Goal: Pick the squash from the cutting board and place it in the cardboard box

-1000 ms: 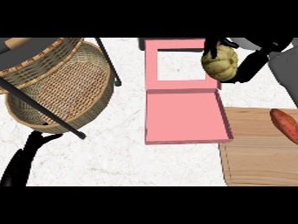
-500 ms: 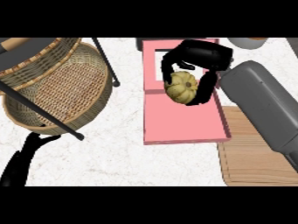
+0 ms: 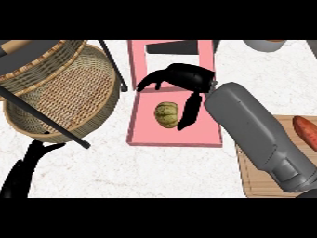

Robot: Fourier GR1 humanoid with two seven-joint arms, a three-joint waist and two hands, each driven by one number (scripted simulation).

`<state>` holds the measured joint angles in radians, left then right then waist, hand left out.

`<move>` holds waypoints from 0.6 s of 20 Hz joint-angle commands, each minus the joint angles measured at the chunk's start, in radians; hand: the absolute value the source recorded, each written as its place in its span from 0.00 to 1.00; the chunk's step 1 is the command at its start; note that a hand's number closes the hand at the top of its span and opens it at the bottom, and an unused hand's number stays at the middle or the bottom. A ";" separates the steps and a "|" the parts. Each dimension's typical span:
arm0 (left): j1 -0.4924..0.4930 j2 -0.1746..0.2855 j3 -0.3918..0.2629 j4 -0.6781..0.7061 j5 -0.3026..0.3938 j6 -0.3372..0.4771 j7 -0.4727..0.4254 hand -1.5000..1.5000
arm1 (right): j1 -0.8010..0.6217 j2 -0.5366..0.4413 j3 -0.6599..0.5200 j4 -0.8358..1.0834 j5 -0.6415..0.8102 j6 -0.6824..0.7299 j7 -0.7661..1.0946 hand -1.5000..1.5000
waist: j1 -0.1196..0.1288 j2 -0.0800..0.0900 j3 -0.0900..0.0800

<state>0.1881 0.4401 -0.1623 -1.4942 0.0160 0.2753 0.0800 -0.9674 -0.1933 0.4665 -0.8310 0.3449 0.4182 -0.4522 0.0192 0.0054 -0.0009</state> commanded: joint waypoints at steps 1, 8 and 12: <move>-0.147 -0.035 -0.008 -0.067 0.017 -0.022 -0.010 0.50 | 0.020 0.061 -0.051 0.032 -0.057 0.007 0.010 0.00 | -0.022 -0.002 0.001; -0.166 -0.038 0.002 -0.057 0.003 -0.008 -0.011 0.50 | -0.045 0.065 -0.307 0.142 -0.276 0.037 0.070 0.00 | -0.030 0.004 0.001; -0.147 -0.042 -0.002 -0.054 -0.002 -0.014 -0.041 0.50 | -0.060 0.035 -0.404 0.240 -0.362 0.088 0.067 0.00 | -0.010 0.012 0.001</move>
<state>0.1928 0.4362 -0.1538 -1.5033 0.0108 0.2694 0.0752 -1.0110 -0.1347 0.1524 -0.6673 0.0622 0.4615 -0.3867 0.0196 0.0128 -0.0025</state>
